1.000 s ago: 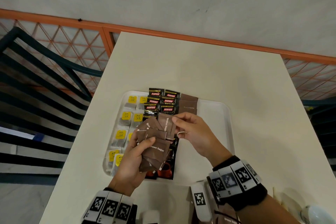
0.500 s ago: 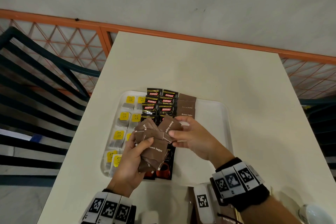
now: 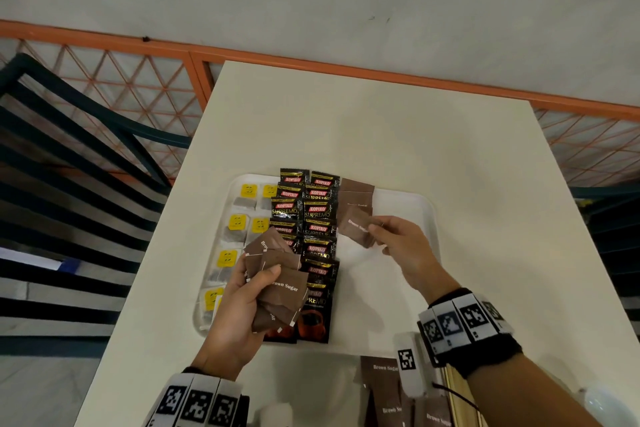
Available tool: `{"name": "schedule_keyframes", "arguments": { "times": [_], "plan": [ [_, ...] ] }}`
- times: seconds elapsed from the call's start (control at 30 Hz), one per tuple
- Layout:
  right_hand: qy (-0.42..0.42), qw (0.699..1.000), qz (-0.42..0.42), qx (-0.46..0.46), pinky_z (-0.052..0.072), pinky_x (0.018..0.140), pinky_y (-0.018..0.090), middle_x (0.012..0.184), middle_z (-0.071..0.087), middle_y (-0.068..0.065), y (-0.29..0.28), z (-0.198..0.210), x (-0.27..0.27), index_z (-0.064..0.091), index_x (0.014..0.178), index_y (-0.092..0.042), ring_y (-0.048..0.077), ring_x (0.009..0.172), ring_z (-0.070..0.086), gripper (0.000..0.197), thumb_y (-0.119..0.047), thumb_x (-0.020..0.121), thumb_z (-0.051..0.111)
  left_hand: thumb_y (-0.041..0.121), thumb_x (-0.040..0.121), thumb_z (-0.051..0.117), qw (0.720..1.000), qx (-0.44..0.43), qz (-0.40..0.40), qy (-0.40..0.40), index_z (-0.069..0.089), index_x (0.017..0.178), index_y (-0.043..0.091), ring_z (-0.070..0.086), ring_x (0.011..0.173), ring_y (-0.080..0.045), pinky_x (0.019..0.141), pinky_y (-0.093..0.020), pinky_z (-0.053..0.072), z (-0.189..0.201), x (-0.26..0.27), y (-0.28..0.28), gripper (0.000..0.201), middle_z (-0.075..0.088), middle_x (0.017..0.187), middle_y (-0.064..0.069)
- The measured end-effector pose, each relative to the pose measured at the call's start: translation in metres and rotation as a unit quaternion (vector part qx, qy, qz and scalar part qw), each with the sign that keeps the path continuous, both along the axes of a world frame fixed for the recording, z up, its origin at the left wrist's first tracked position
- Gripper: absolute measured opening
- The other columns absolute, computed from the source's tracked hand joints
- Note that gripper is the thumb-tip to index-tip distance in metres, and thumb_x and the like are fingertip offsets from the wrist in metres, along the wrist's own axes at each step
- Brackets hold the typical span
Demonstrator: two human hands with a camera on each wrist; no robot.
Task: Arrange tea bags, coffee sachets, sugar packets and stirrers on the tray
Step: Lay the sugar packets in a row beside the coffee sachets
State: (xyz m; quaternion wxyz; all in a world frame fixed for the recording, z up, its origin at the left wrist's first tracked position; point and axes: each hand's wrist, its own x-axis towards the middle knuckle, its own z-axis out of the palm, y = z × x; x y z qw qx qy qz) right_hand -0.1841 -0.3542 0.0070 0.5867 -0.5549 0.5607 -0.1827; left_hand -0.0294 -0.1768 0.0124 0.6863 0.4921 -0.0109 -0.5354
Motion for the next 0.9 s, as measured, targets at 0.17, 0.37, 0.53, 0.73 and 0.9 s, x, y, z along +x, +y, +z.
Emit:
{"name": "schedule_keyframes", "arguments": {
  "times": [0.17, 0.37, 0.53, 0.73, 0.9],
  "plan": [
    [0.030, 0.998, 0.017, -0.046, 0.044, 0.061, 0.020, 0.087, 0.063, 0.008, -0.017, -0.009, -0.004, 0.065, 0.095, -0.013, 0.011, 0.068, 0.053, 0.014, -0.004, 0.087, 0.059, 0.001, 0.087, 0.049, 1.000, 0.010, 0.005, 0.002, 0.059, 0.106, 0.017, 0.069, 0.063, -0.013, 0.049, -0.024, 0.053, -0.004, -0.001, 0.000, 0.027, 0.071, 0.077, -0.002],
    [0.040, 0.996, 0.018, -0.072, 0.043, 0.058, 0.020, 0.070, 0.059, 0.001, -0.020, -0.023, 0.007, 0.058, 0.092, -0.017, 0.013, 0.060, 0.054, 0.020, -0.007, 0.079, 0.070, 0.006, 0.084, 0.053, 1.000, 0.016, -0.011, 0.003, 0.053, 0.121, 0.006, 0.069, 0.070, -0.018, 0.055, -0.027, 0.056, -0.005, -0.004, 0.000, 0.038, 0.068, 0.096, -0.014],
    [0.073, 0.986, 0.018, -0.149, 0.047, 0.064, 0.026, 0.068, 0.059, 0.001, -0.019, -0.031, 0.012, 0.057, 0.097, -0.015, 0.018, 0.063, 0.058, 0.025, -0.010, 0.078, 0.072, 0.006, 0.085, 0.053, 1.000, 0.017, -0.019, 0.005, 0.052, 0.123, 0.006, 0.068, 0.066, -0.017, 0.049, -0.026, 0.053, -0.004, -0.006, -0.001, 0.038, 0.069, 0.086, -0.009],
    [0.134, 0.970, 0.025, -0.200, 0.036, 0.062, 0.015, 0.093, 0.052, 0.004, -0.017, -0.029, 0.012, 0.049, 0.115, -0.014, 0.018, 0.079, 0.050, 0.045, -0.021, 0.077, 0.073, 0.005, 0.085, 0.054, 1.000, 0.017, -0.019, 0.018, 0.052, 0.122, 0.006, 0.069, 0.065, -0.018, 0.049, -0.025, 0.053, -0.002, -0.009, -0.005, 0.037, 0.070, 0.082, -0.007],
    [0.095, 0.973, 0.093, -0.186, 0.036, 0.062, 0.011, 0.083, 0.056, -0.007, 0.017, 0.001, 0.020, 0.055, 0.106, -0.018, 0.005, 0.073, 0.052, 0.026, -0.031, 0.085, 0.063, 0.009, 0.076, 0.059, 0.999, 0.012, -0.021, 0.027, 0.054, 0.118, 0.008, 0.068, 0.065, -0.018, 0.051, -0.028, 0.055, 0.001, -0.013, -0.010, 0.042, 0.069, 0.084, -0.009]
  ]
}}
